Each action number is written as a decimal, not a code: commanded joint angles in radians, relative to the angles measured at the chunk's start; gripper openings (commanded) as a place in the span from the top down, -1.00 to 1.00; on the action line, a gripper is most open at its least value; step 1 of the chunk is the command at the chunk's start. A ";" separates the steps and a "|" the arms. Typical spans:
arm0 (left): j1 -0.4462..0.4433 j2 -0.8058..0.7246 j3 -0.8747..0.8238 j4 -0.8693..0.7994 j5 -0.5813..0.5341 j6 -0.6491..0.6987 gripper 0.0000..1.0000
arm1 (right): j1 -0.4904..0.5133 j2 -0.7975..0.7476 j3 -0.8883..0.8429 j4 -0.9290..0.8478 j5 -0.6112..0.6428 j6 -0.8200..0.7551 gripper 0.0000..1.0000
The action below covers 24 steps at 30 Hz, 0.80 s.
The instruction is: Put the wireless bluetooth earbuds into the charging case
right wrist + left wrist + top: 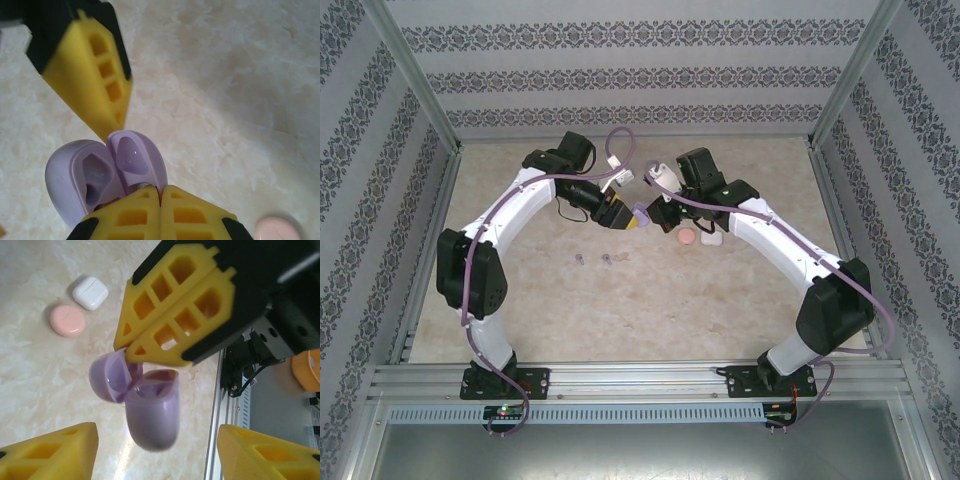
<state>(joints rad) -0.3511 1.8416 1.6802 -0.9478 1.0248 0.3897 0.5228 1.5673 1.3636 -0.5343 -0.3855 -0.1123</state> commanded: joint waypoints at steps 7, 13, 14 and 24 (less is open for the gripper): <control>0.009 0.033 0.058 -0.042 0.072 0.036 -0.12 | 0.033 0.017 0.051 -0.007 -0.008 -0.012 1.00; 0.008 0.049 0.067 -0.052 0.093 0.047 0.04 | 0.038 0.023 0.057 -0.006 -0.009 -0.009 1.00; 0.009 0.054 0.073 -0.059 0.098 0.050 0.07 | 0.039 0.025 0.058 -0.005 -0.005 -0.008 1.00; 0.009 0.064 0.081 -0.060 0.123 0.059 0.46 | 0.045 0.028 0.071 0.000 -0.006 0.000 1.00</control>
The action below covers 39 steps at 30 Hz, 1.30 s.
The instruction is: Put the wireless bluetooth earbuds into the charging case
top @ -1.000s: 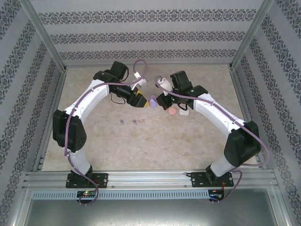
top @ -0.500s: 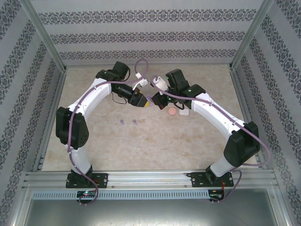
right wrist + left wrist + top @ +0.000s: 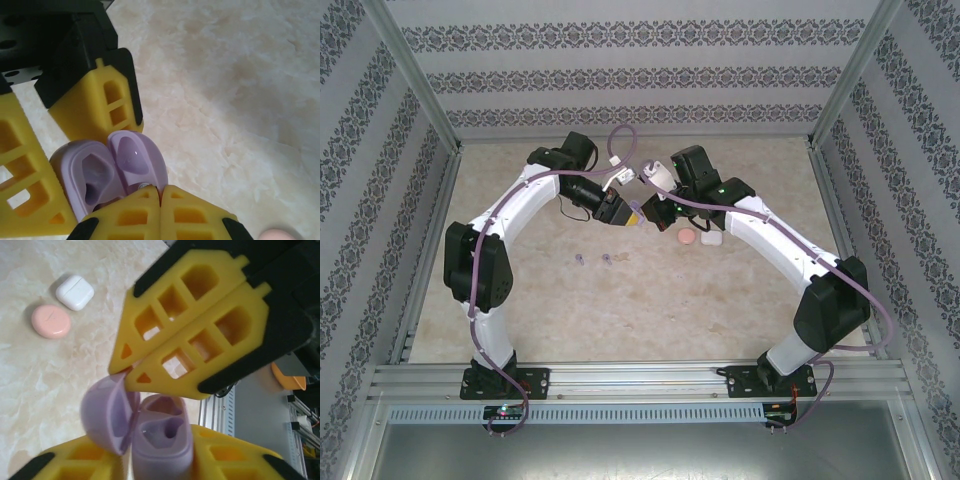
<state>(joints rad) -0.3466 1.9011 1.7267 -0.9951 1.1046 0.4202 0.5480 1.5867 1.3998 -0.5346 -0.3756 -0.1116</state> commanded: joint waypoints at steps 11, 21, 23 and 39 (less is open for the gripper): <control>0.034 -0.058 -0.084 0.194 0.043 -0.076 1.00 | -0.019 -0.078 0.027 0.021 -0.012 0.106 0.06; 0.171 -0.284 -0.377 0.706 -0.051 -0.359 1.00 | -0.041 -0.233 -0.122 0.034 0.019 0.328 -0.27; 0.180 -0.345 -0.443 0.815 -0.112 -0.408 1.00 | -0.023 -0.226 -0.151 0.034 0.055 0.365 -0.33; 0.184 -0.707 -0.734 1.171 -0.720 -0.546 1.00 | 0.227 0.186 -0.024 0.035 0.227 0.545 -0.25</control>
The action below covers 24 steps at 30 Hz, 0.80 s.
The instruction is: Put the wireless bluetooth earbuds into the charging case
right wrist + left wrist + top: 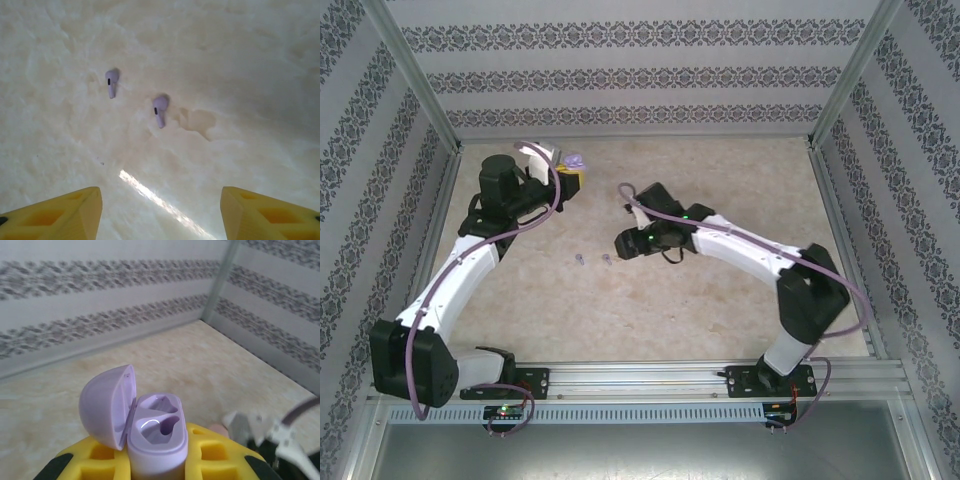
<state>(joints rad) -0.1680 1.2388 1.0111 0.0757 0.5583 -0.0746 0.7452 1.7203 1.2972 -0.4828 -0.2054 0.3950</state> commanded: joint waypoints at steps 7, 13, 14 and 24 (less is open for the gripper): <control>0.032 -0.076 -0.006 0.088 -0.336 -0.112 1.00 | 0.100 0.251 0.274 -0.086 0.119 0.088 -0.15; 0.082 -0.088 -0.015 0.130 -0.380 -0.158 1.00 | 0.134 0.394 0.431 -0.151 0.182 0.123 -0.04; 0.094 -0.088 -0.012 0.130 -0.377 -0.170 1.00 | 0.139 0.418 0.456 -0.160 0.186 0.124 -0.03; 0.169 -0.093 -0.014 0.153 -0.392 -0.239 1.00 | 0.185 0.635 0.741 -0.307 0.271 0.104 0.03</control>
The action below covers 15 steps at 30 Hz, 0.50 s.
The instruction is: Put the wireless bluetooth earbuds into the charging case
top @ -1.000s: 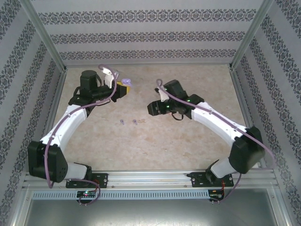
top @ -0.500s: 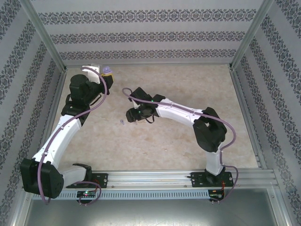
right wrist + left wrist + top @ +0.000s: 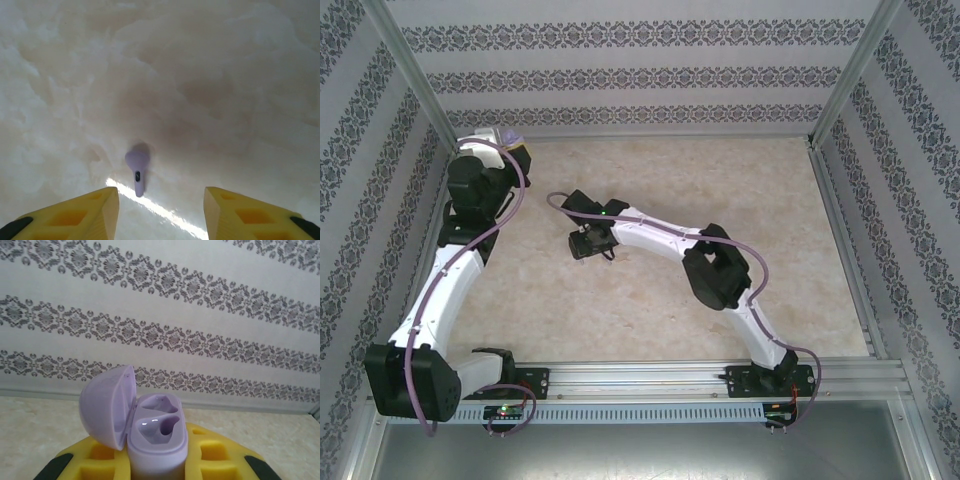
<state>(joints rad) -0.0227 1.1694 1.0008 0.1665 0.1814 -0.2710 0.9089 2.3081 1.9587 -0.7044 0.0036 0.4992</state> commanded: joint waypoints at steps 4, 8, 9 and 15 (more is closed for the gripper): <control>0.052 -0.029 -0.014 0.073 -0.016 -0.070 1.00 | 0.038 0.115 0.172 -0.143 0.099 -0.006 0.03; 0.074 -0.034 -0.027 0.081 -0.003 -0.085 1.00 | 0.055 0.171 0.253 -0.200 0.144 -0.011 0.03; 0.078 -0.034 -0.029 0.082 0.000 -0.088 1.00 | 0.059 0.183 0.273 -0.214 0.154 -0.013 0.04; 0.092 -0.037 -0.038 0.093 0.013 -0.097 1.00 | 0.067 0.233 0.338 -0.255 0.177 -0.012 0.03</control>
<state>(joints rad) 0.0544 1.1564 0.9703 0.1837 0.1791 -0.3458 0.9668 2.5118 2.2536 -0.8967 0.1322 0.4942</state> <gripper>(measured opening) 0.186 0.484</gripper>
